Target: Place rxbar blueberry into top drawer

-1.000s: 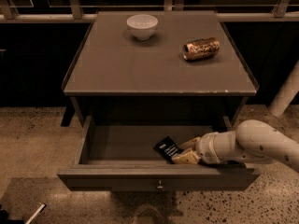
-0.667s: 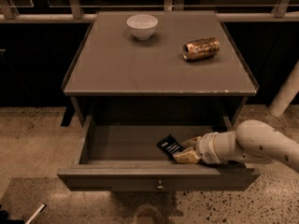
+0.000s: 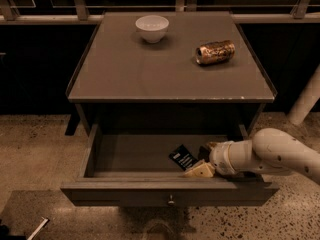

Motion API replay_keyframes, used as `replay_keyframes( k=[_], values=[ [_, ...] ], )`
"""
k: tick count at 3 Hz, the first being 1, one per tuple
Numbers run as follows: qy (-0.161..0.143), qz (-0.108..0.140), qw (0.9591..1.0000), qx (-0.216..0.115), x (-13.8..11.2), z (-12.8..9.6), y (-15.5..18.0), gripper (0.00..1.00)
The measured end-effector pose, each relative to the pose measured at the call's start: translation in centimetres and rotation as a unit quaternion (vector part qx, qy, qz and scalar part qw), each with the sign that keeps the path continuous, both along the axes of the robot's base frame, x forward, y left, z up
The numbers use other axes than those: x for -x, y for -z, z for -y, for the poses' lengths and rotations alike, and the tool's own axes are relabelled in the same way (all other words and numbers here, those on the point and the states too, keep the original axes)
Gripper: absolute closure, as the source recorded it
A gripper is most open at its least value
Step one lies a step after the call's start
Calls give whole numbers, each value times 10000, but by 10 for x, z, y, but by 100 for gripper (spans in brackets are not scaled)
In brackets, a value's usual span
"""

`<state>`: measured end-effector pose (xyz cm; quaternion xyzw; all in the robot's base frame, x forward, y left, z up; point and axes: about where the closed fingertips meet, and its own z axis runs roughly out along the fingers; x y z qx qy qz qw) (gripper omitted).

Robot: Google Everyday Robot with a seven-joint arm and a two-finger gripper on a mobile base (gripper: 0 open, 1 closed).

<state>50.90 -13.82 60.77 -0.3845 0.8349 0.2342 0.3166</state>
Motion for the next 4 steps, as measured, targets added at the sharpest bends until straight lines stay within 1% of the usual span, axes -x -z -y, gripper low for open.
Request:
replay_keyframes(
  k=[1, 2, 3, 4],
  values=[
    [-2, 0, 10000, 0, 0, 0, 0, 0],
    [-133, 26, 9999, 18, -1, -3, -10, 0],
    [-460, 184, 9985, 243, -1, -15, -56, 0],
    [-710, 615, 9941, 550, 4, -28, -121, 0]
  ],
)
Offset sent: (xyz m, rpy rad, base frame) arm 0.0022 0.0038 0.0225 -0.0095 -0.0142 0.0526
